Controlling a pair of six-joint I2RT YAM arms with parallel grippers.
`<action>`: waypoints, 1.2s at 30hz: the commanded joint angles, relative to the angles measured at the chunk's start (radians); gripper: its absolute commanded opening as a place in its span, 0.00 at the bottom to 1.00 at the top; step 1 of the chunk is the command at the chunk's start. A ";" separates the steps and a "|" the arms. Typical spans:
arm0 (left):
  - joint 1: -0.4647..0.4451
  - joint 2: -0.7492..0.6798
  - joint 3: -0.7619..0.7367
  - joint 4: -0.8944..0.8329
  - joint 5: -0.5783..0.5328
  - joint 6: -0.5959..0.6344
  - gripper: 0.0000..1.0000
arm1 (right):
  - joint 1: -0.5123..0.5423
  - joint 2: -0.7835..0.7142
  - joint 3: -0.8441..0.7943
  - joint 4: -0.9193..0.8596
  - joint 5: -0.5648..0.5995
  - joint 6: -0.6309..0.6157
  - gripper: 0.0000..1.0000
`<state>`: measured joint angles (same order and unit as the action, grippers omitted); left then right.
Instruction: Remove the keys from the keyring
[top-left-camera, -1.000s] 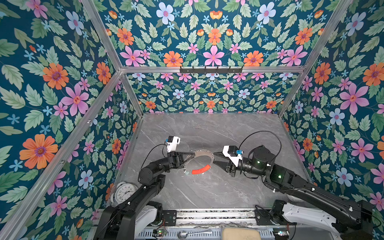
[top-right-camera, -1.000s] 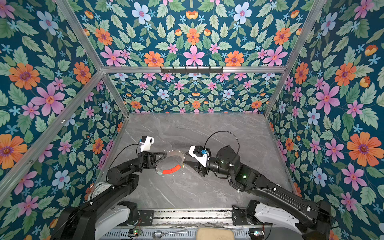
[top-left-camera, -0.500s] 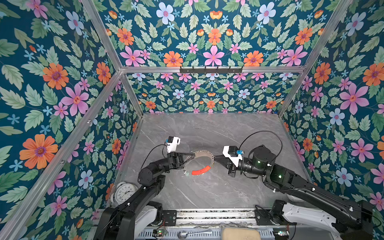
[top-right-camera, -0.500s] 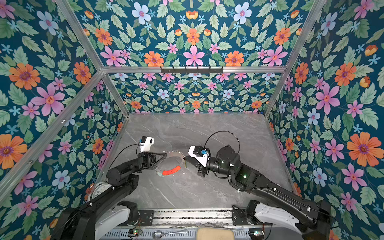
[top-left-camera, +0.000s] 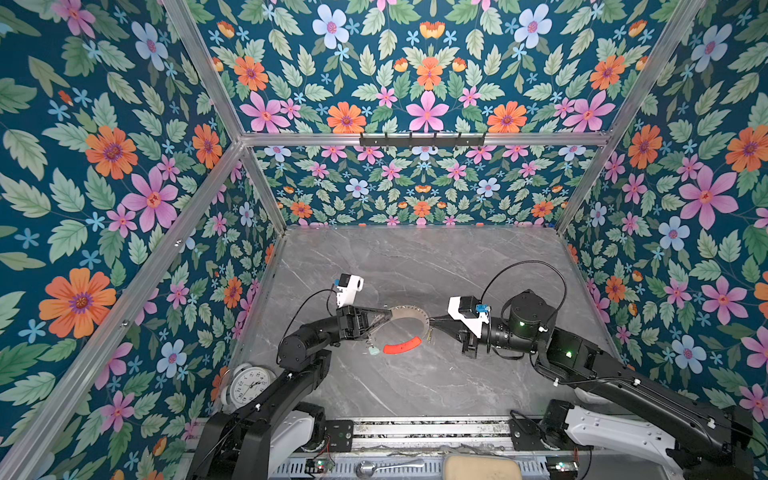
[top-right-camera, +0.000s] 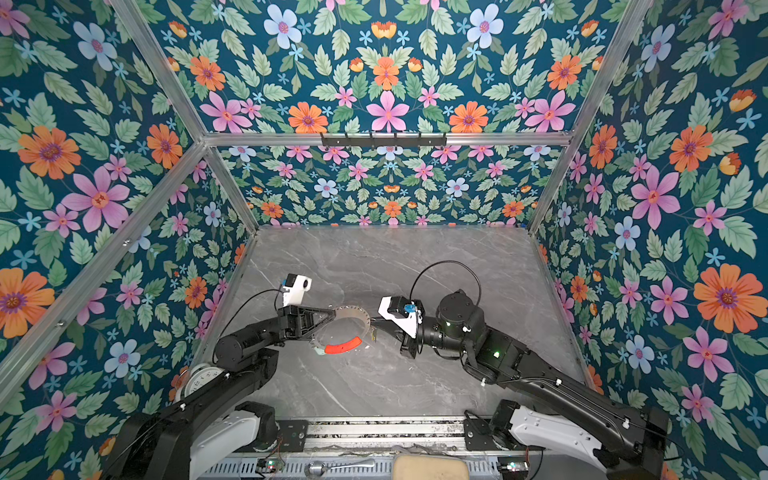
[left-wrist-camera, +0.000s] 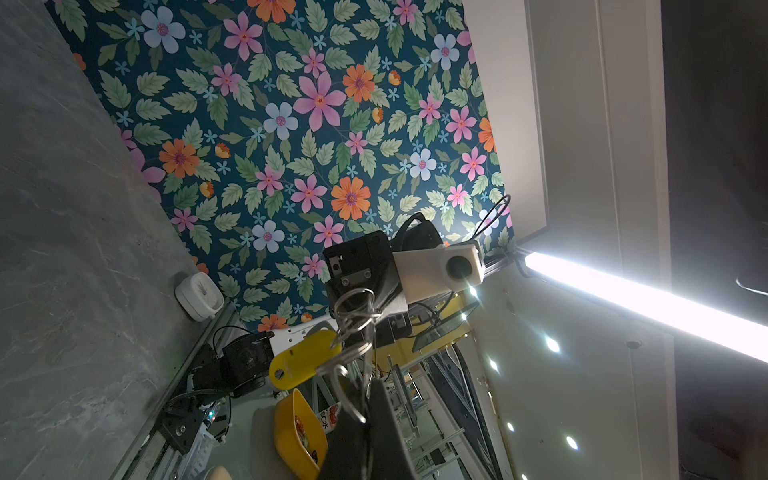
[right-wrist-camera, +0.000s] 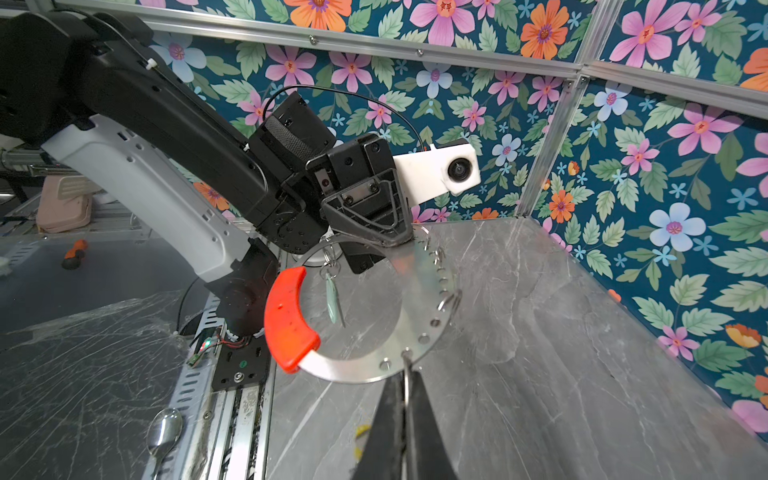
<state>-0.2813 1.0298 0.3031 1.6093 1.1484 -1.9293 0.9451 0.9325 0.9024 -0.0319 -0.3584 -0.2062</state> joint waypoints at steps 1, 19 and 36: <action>0.002 0.007 0.006 0.060 -0.023 -0.001 0.00 | 0.001 0.002 0.012 -0.043 -0.071 -0.006 0.00; 0.004 0.038 -0.014 0.060 -0.056 0.021 0.31 | 0.001 -0.020 0.017 -0.020 -0.041 0.085 0.00; 0.024 -0.221 0.216 -1.102 -0.148 0.917 0.73 | 0.000 0.025 0.083 -0.100 0.103 0.162 0.00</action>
<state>-0.2604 0.8650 0.4572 1.0805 1.0775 -1.4582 0.9463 0.9558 0.9699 -0.1017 -0.3035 -0.0593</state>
